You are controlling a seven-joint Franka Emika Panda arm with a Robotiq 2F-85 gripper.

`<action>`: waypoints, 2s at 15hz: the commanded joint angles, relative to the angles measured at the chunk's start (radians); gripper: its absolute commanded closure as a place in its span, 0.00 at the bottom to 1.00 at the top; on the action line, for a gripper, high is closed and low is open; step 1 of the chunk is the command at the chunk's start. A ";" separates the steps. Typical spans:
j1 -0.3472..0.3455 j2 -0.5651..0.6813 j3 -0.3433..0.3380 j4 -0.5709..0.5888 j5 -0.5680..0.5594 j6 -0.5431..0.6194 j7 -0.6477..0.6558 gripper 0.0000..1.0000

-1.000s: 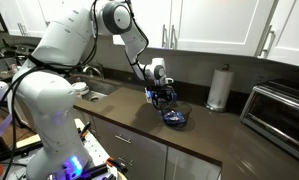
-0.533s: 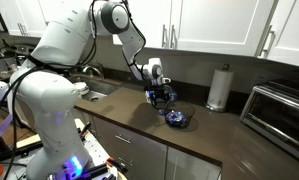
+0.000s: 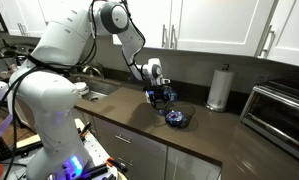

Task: Pick up the blue packet from the countertop and put it in the black basket

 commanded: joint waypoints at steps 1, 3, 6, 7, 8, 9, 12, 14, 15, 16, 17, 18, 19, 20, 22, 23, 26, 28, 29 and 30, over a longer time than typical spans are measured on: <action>-0.041 0.002 0.035 0.012 0.014 -0.027 -0.031 0.07; -0.052 0.004 0.044 0.012 0.018 -0.025 -0.036 0.06; -0.069 0.006 0.060 0.010 0.024 -0.011 -0.050 0.00; -0.072 0.007 0.063 0.008 0.021 -0.001 -0.054 0.03; -0.076 0.008 0.067 0.007 0.020 0.006 -0.060 0.03; -0.080 0.010 0.071 0.008 0.022 0.011 -0.068 0.02; -0.091 0.014 0.083 0.007 0.026 0.024 -0.087 0.06; -0.099 0.020 0.090 0.011 0.029 0.034 -0.103 0.14; -0.105 0.024 0.094 0.011 0.032 0.042 -0.113 0.15; -0.109 0.027 0.098 0.013 0.037 0.044 -0.123 0.26; -0.113 0.031 0.100 0.015 0.039 0.047 -0.131 0.34; -0.120 0.035 0.105 0.018 0.044 0.047 -0.143 0.33; -0.127 0.039 0.111 0.022 0.049 0.046 -0.155 0.38; -0.132 0.041 0.115 0.024 0.053 0.045 -0.164 0.38; -0.143 0.043 0.122 0.027 0.063 0.040 -0.186 0.56; -0.148 0.042 0.126 0.026 0.068 0.038 -0.194 0.55; -0.156 0.033 0.130 0.016 0.080 0.034 -0.213 0.81; -0.158 0.017 0.131 -0.002 0.080 0.033 -0.217 0.93; -0.162 0.009 0.133 -0.002 0.083 0.024 -0.225 0.95; -0.162 0.001 0.134 -0.013 0.082 0.024 -0.229 0.96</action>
